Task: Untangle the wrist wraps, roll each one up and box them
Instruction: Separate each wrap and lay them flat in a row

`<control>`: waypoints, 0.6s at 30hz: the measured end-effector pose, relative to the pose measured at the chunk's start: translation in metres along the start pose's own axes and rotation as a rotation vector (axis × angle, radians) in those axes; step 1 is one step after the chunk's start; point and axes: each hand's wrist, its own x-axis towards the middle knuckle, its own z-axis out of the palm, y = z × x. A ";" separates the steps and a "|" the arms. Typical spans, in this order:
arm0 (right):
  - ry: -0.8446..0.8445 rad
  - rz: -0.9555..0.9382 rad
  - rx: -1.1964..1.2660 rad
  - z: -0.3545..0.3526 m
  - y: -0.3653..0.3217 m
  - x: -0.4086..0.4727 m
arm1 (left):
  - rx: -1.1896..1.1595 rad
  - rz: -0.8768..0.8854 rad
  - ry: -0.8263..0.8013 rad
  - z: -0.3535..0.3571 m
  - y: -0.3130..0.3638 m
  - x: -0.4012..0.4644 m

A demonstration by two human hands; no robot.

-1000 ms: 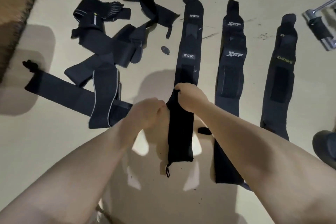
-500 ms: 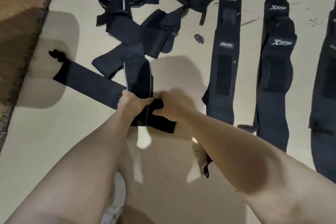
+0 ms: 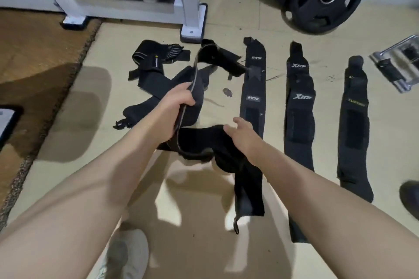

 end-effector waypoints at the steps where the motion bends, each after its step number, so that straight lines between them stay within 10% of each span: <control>1: -0.017 0.014 0.232 -0.007 -0.009 -0.008 | 0.122 0.011 -0.046 0.009 0.012 -0.004; 6: -0.275 -0.116 1.160 -0.068 -0.054 -0.062 | 0.473 0.065 -0.125 0.058 0.048 -0.028; 18: -0.183 -0.245 0.909 -0.130 -0.042 -0.156 | 0.467 -0.029 -0.181 0.137 0.035 -0.113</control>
